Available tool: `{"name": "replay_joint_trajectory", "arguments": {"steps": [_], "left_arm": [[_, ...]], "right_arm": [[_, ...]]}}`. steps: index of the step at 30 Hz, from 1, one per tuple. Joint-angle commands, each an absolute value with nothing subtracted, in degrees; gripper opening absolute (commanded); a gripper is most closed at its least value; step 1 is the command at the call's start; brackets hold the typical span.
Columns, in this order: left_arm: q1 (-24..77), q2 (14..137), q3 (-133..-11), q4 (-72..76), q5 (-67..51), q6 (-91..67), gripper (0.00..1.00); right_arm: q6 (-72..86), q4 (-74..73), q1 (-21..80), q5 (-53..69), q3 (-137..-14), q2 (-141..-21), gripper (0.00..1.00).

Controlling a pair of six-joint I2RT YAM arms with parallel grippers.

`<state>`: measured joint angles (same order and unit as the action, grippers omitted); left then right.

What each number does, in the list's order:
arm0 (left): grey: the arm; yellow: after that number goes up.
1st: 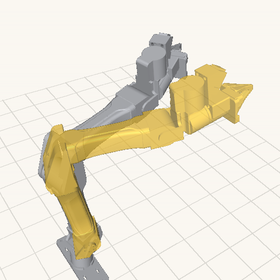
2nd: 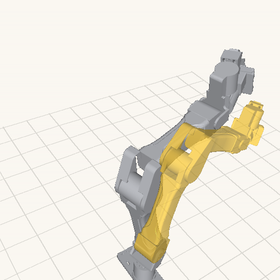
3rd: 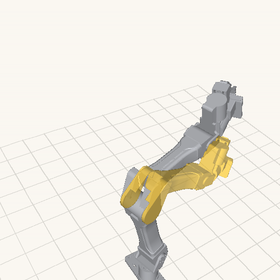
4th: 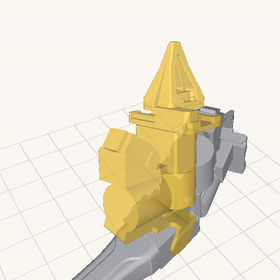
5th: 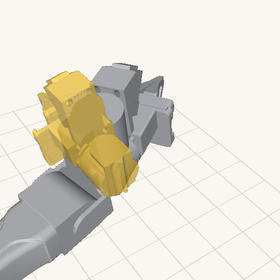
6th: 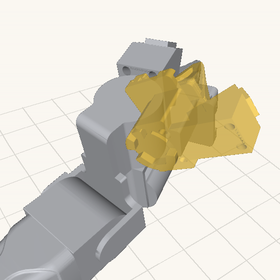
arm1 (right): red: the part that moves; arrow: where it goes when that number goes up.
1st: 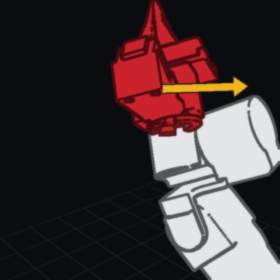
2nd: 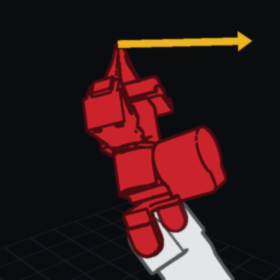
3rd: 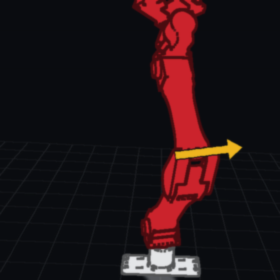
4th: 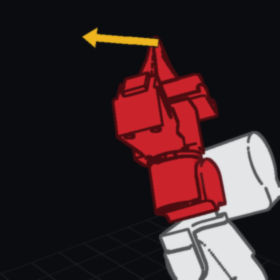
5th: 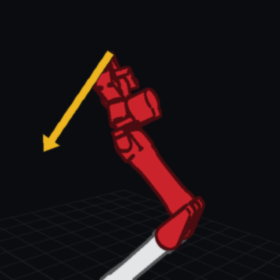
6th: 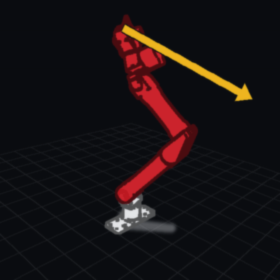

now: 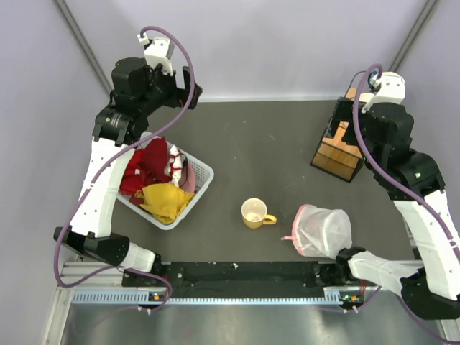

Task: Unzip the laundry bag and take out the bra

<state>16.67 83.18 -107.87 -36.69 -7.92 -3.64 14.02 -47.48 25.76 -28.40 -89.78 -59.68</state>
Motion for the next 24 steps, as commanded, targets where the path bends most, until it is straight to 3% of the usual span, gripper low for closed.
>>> {"name": "replay_joint_trajectory", "arguments": {"steps": [1,13,24], "left_arm": [[16.87,82.88,-108.28,-35.68,-8.00,-3.60,0.99],[20.03,82.97,-106.88,-37.27,-6.24,-1.05,0.99],[23.02,82.36,-98.45,-35.86,-7.20,-7.72,0.99]], "right_arm": [[13.71,-46.14,26.46,-28.12,-92.37,-58.80,0.99],[11.86,-45.70,26.37,-23.56,-91.41,-56.78,0.99],[17.83,-45.09,26.46,-10.74,-71.56,-47.47,0.99]]}}
